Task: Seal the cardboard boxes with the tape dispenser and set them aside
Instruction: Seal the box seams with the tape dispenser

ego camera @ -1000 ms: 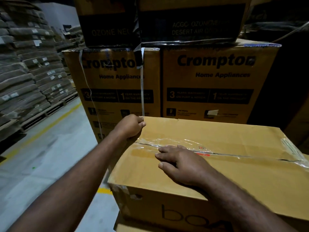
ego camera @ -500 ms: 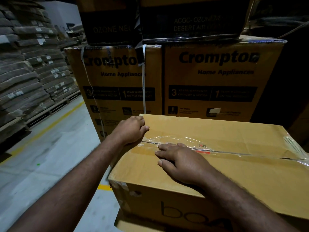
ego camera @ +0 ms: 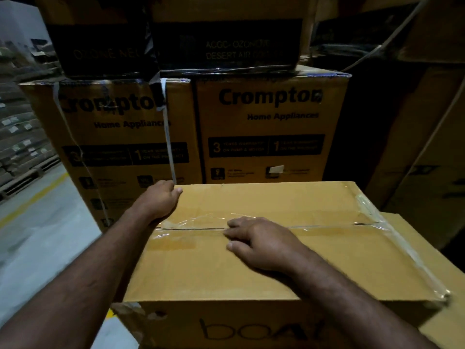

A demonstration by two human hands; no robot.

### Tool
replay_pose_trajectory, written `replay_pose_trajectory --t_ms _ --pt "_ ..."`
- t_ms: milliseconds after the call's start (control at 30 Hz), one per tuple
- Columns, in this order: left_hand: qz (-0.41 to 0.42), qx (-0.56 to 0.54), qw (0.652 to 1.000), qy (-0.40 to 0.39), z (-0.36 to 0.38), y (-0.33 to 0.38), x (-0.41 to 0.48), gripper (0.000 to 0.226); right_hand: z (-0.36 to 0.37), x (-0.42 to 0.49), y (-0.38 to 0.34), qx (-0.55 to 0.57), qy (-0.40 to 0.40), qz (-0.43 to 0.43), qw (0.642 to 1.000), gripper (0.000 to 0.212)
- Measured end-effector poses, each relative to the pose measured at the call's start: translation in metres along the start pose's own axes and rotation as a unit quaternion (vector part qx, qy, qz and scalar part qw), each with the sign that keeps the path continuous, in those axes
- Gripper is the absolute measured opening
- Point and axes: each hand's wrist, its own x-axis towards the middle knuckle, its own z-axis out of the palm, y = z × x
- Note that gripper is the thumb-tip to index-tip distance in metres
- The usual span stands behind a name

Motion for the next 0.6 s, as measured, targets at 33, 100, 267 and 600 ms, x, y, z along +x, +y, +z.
replay_pose_trajectory --t_ms 33,100,267,600 --pt "0.005 0.002 1.000 0.007 0.000 -0.001 0.000 0.052 -0.007 -0.007 0.012 -0.012 0.004 0.024 1.000 0.044" --pt "0.009 0.004 1.000 0.012 0.001 0.000 0.002 0.050 -0.022 -0.024 0.041 -0.038 0.022 0.082 0.996 0.039" --pt "0.001 -0.017 1.000 0.018 0.002 -0.007 0.014 0.046 -0.055 -0.068 0.129 -0.113 0.105 0.302 0.941 0.032" --pt "-0.033 -0.025 0.995 0.089 0.000 0.004 -0.001 0.040 -0.058 -0.088 0.177 0.027 0.181 0.389 0.903 0.037"
